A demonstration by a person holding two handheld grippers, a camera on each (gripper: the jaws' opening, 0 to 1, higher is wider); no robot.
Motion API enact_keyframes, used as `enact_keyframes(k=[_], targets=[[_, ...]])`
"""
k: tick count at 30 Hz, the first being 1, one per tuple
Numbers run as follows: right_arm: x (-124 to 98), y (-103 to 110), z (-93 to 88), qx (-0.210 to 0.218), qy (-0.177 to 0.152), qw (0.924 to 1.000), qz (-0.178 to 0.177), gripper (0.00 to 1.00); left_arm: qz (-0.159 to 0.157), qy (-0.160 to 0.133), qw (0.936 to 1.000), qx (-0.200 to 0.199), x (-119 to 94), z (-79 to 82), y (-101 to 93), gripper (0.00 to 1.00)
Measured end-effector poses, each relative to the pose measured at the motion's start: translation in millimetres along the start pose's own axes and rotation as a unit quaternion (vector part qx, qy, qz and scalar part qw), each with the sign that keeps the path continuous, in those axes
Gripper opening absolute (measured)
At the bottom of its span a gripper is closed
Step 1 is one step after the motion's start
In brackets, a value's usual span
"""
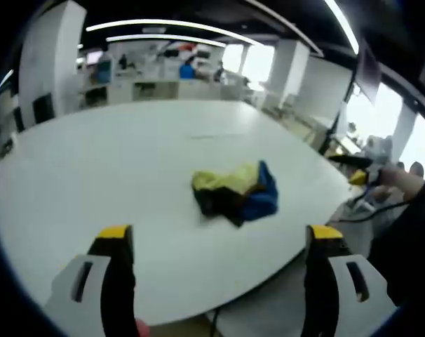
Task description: Fold the garment on the visible template until the final outline fits inside the template.
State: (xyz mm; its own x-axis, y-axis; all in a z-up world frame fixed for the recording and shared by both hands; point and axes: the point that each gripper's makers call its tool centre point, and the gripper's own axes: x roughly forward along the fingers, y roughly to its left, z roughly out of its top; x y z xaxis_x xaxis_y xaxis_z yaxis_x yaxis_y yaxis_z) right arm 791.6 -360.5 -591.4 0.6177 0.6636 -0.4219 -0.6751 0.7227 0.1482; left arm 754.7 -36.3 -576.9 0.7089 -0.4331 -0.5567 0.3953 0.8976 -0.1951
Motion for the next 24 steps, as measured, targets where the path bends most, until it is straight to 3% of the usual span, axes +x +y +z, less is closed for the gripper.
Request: enact_keyframes(k=[24], targets=[[0.2,-0.7,-2.8,0.003,0.002,1.0,-0.003,1.0,-0.004,0.003,1.0,0.0,2.5,-0.9,-1.1,0.97]])
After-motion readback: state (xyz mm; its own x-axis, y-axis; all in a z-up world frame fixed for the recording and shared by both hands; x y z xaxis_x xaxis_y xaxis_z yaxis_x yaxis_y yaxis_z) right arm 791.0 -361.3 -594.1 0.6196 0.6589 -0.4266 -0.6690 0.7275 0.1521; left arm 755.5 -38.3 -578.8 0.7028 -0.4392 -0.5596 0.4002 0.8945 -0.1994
